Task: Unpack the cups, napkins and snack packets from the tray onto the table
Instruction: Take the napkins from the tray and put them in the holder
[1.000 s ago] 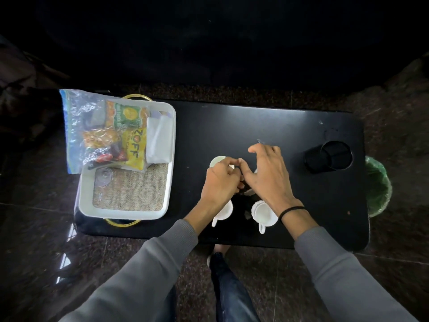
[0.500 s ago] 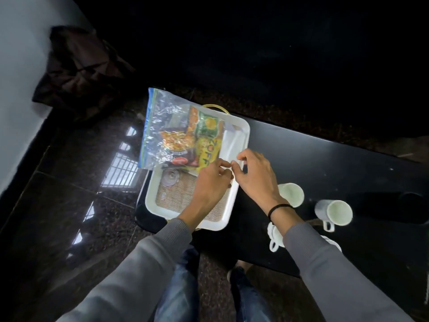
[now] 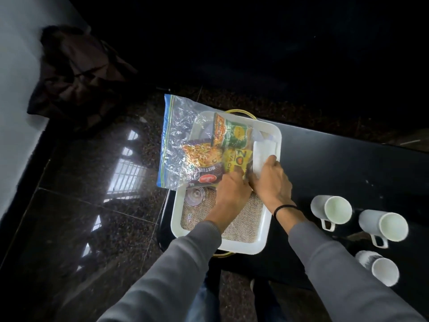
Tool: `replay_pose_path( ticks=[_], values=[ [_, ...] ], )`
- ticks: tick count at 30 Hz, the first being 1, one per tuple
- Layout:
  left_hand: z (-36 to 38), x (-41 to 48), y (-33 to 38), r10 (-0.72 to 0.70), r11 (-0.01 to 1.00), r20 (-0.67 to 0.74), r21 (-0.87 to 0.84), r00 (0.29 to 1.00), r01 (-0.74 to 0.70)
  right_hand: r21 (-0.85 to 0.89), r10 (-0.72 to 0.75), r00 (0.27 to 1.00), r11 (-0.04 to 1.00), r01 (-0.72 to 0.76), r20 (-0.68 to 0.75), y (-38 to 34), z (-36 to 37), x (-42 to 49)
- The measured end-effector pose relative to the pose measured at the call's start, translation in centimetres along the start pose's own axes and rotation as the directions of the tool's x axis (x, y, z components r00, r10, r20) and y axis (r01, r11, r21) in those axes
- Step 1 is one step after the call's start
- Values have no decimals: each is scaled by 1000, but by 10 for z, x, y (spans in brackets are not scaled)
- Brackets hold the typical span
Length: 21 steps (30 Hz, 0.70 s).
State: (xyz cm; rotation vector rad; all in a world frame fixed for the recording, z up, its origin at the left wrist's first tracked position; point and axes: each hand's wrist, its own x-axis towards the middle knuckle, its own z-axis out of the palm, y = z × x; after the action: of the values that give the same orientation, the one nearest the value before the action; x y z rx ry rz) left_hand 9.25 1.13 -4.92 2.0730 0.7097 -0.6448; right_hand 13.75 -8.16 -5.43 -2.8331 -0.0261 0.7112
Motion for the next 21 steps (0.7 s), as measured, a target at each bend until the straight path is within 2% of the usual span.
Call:
replay_pose_path(
  ticks=[9, 14, 19, 21],
  values=[
    [2, 8, -1, 60, 984, 31, -173, 998, -53, -2, 31, 996, 1000, -31, -87, 9, -5, -2],
    [9, 6, 7, 36, 858, 118, -512, 992, 30, 249, 11, 996, 968, 12, -92, 21, -9, -11],
    [15, 9, 18, -69, 743, 134, -654, 989, 141, 452, -13, 996, 890, 50, -83, 31, -16, -20],
    [18, 8, 21, -98, 733, 106, -665, 990, 144, 527, 4, 998, 849, 33, -70, 38, -21, -22]
  ],
)
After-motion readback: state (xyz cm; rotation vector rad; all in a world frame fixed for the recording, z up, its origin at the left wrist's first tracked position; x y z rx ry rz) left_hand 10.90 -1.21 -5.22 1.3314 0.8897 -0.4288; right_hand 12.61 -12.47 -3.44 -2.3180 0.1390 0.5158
